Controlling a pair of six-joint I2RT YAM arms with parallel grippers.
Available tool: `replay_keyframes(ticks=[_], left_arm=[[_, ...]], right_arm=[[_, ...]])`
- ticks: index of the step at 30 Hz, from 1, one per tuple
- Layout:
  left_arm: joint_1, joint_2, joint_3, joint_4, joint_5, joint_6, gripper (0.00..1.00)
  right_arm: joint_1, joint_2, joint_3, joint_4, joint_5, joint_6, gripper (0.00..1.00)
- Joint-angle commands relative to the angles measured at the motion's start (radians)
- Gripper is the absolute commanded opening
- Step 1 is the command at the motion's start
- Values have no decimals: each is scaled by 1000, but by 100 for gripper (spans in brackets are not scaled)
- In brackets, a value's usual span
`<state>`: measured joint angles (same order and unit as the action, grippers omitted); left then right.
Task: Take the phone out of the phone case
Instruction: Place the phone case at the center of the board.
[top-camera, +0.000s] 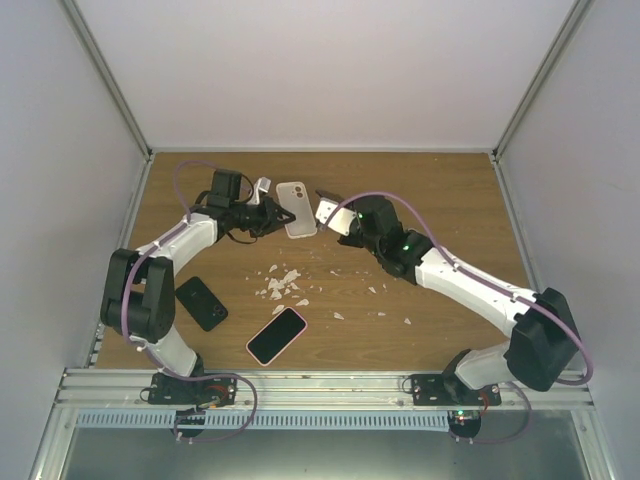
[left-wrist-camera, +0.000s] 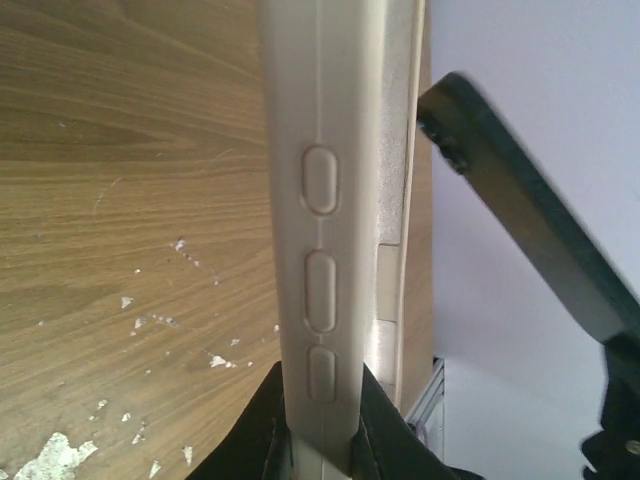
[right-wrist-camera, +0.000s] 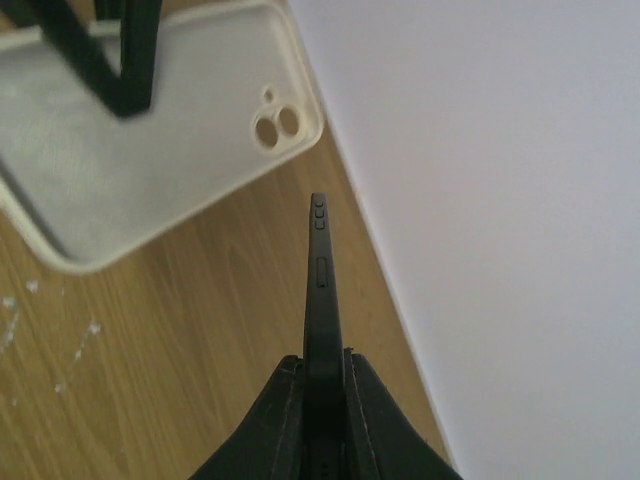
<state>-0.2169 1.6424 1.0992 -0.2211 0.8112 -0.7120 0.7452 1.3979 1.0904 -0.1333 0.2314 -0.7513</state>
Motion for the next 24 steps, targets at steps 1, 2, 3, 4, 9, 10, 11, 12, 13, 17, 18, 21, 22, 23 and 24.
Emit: replay_keyframes(ticks=[1, 2, 3, 4, 9, 10, 11, 12, 13, 17, 18, 21, 22, 23, 24], left_arm=[[15, 26, 44, -5, 18, 85, 0], [18, 32, 48, -10, 9, 85, 0], [23, 35, 51, -16, -1, 85, 0], [28, 37, 52, -19, -7, 86, 0], [34, 63, 52, -19, 0, 99, 0], [33, 74, 54, -15, 0, 101, 0], [32, 90, 59, -13, 2, 107, 0], [32, 109, 68, -13, 1, 114, 0], [33, 126, 80, -14, 2, 118, 0], [25, 219, 174, -50, -1, 155, 0], [23, 242, 199, -62, -2, 166, 0], [17, 304, 266, -90, -11, 181, 4], [14, 323, 284, -96, -11, 186, 5], [10, 341, 301, -104, -12, 192, 6], [5, 360, 318, -113, -19, 201, 6]], right_arm=[[-12, -24, -78, 202, 64, -37, 1], [-12, -20, -93, 217, 68, -38, 0], [-12, -14, -103, 231, 72, -39, 0], [-11, -5, -110, 240, 77, -39, 0], [-13, 28, -105, 260, 104, -22, 0], [-13, 26, -101, 260, 103, -17, 1], [-12, 26, -95, 253, 102, -11, 1], [-13, 25, -91, 245, 100, -7, 1], [-13, 22, -89, 239, 102, -3, 0], [-12, 5, -98, 228, 108, 3, 1], [-12, 3, -99, 224, 109, 5, 0], [-12, -5, -100, 220, 114, 10, 1], [-13, -6, -98, 217, 115, 11, 1], [-13, -6, -97, 213, 117, 14, 1], [-12, -6, -95, 211, 118, 17, 1]])
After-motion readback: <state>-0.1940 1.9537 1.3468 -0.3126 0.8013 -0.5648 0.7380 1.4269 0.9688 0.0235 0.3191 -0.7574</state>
